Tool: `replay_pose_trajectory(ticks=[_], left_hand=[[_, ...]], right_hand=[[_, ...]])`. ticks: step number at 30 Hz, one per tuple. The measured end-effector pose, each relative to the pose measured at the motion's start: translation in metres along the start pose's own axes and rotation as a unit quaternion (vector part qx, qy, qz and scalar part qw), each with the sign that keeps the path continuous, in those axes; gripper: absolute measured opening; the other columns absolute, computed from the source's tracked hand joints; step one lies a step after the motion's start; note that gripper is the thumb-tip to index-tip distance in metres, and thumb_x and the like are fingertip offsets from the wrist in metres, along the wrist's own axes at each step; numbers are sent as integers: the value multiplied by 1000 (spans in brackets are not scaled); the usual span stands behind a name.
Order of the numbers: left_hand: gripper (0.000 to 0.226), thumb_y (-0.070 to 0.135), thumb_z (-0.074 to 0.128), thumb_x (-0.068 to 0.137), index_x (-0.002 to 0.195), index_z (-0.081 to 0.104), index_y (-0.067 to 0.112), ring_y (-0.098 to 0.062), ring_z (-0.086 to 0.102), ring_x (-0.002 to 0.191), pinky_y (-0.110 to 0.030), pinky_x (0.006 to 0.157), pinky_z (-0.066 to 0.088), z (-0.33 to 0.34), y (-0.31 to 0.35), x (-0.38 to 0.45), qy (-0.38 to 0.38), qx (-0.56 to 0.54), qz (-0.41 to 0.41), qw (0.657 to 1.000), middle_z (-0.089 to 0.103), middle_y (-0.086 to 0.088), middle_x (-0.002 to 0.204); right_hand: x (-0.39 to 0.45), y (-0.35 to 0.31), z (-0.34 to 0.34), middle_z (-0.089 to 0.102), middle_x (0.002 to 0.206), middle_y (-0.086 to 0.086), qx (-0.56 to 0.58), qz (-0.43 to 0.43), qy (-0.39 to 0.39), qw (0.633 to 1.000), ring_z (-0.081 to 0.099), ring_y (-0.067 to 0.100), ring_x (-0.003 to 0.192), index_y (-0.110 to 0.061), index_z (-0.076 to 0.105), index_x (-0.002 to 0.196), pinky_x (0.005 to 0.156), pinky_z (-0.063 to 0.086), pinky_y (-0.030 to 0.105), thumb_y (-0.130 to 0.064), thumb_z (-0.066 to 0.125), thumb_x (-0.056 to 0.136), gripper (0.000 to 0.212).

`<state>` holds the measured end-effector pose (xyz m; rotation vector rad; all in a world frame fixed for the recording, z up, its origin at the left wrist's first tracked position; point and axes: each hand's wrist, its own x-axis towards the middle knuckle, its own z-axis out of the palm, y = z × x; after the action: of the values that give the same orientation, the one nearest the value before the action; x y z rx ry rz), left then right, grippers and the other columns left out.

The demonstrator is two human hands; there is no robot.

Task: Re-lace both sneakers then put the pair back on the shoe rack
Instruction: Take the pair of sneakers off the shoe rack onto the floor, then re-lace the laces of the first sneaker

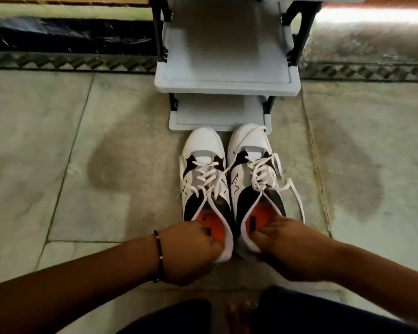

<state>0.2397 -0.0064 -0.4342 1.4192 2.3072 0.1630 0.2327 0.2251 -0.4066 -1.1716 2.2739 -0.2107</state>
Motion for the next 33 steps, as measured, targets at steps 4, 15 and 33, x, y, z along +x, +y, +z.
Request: replay_pose_trajectory(ticks=[4, 15, 33], left_hand=[[28, 45, 69, 62, 69, 54, 22, -10, 59, 51, -18, 62, 50, -2, 7, -7, 21, 24, -1, 999, 65, 6, 57], [41, 62, 50, 73, 89, 56, 26, -14, 55, 85, -27, 77, 40, -31, 8, -3, 186, -61, -130, 972, 63, 6, 91], [11, 19, 59, 85, 92, 67, 19, -9, 66, 89, -23, 77, 55, -21, -18, 17, 446, -504, -349, 652, 69, -1, 99]], right_hand=[[-3, -2, -10, 65, 92, 0, -14, 52, 1, 999, 62, 15, 84, -20, 56, 101, 74, 36, 18, -34, 51, 87, 21], [10, -4, -77, 62, 79, 1, -16, 159, -164, 973, 56, 13, 68, -13, 61, 81, 66, 49, 29, -47, 50, 89, 36], [88, 3, -20, 57, 89, -6, 378, 198, 326, 843, 52, -2, 74, -16, 68, 81, 64, 37, 8, -13, 70, 79, 4]])
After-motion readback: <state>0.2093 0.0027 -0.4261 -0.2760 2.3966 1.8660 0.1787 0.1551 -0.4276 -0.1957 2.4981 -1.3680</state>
